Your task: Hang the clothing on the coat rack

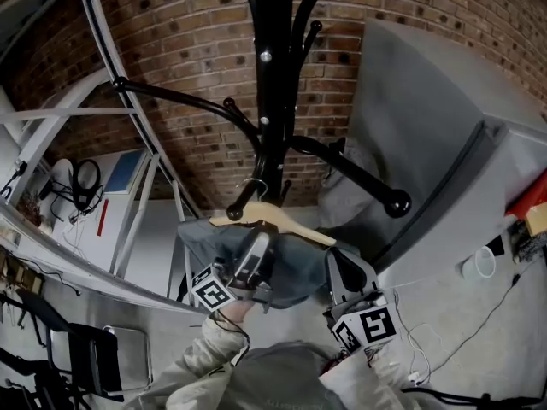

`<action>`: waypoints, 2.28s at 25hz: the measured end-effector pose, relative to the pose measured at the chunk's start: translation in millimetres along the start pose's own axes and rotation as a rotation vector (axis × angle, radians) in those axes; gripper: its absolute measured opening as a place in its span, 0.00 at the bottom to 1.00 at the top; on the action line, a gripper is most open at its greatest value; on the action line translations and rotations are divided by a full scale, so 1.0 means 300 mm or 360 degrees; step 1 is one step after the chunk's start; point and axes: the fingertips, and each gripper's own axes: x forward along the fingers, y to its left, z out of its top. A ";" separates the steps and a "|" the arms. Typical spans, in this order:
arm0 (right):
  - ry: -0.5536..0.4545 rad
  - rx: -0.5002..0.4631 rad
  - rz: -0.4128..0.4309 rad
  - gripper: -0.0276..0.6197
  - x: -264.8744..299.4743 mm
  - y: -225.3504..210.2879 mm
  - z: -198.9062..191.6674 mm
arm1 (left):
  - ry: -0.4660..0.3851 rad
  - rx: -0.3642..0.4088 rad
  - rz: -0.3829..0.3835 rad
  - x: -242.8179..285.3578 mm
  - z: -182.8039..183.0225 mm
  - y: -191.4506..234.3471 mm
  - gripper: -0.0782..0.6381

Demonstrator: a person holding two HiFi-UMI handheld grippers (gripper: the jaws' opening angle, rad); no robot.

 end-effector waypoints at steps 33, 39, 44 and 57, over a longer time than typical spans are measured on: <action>0.0163 0.0019 0.0241 0.08 -0.036 0.190 -0.111 | 0.0544 0.1222 0.0860 -0.305 -0.064 -0.126 0.12; 0.0167 0.0015 0.0239 0.08 -0.044 0.185 -0.113 | 0.0573 0.1247 0.0869 -0.303 -0.079 -0.120 0.12; 0.0172 0.0016 0.0233 0.08 -0.047 0.177 -0.115 | 0.0584 0.1282 0.0859 -0.301 -0.083 -0.113 0.12; 0.0173 0.0017 0.0227 0.08 -0.051 0.155 -0.116 | 0.0603 0.1254 0.0844 -0.280 -0.108 -0.095 0.12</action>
